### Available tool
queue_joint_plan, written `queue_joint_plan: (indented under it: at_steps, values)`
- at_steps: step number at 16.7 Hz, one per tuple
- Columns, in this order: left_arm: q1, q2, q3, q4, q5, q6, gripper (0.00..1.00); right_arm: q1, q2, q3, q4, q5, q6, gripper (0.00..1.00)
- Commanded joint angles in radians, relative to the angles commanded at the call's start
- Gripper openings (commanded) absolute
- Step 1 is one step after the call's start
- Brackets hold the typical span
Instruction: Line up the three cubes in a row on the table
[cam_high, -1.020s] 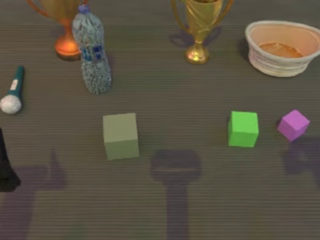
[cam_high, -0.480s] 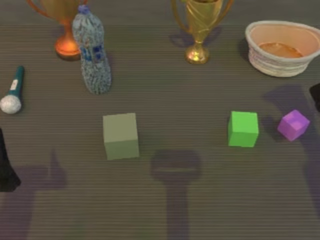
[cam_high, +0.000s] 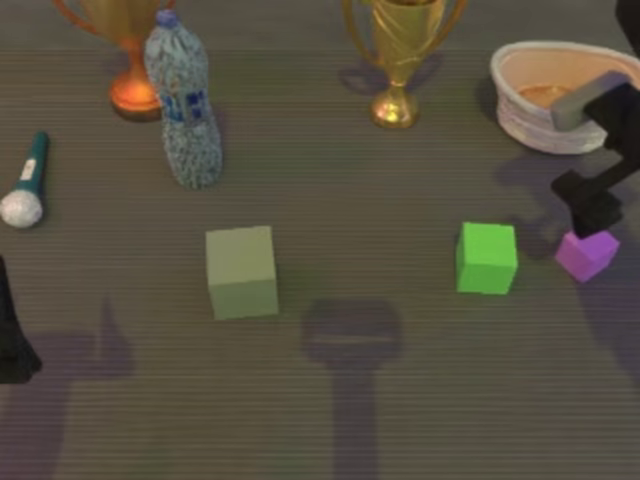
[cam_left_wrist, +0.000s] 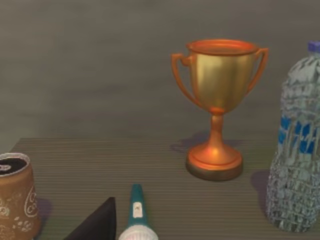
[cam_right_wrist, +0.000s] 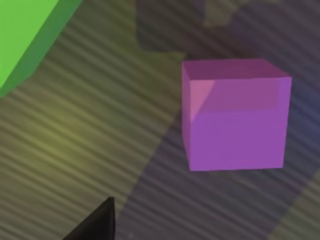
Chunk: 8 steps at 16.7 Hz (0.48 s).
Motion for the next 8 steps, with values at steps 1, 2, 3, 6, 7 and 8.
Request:
queue_joint_plan:
  at_steps: [1,2,3,6,7,8]
  values:
    - [0.000,0.000,0.000,0.000,0.000,0.000,1.00,0.002,0.039,0.034,-0.019,-0.001,-0.009,1.00]
    - [0.000,0.000,0.000,0.000,0.000,0.000,1.00,0.004,0.067,0.061,-0.032,-0.002,-0.015,1.00]
    - [0.000,0.000,0.000,0.000,0.000,0.000,1.00,0.005,0.086,0.079,-0.042,-0.002,-0.020,1.00]
    - [0.000,0.000,0.000,0.000,0.000,0.000,1.00,0.006,0.094,0.087,-0.046,-0.002,-0.022,1.00]
    - [0.000,0.000,0.000,0.000,0.000,0.000,1.00,0.006,0.094,0.087,-0.046,-0.002,-0.022,1.00]
    - [0.000,0.000,0.000,0.000,0.000,0.000,1.00,0.006,0.094,0.087,-0.046,-0.002,-0.022,1.00]
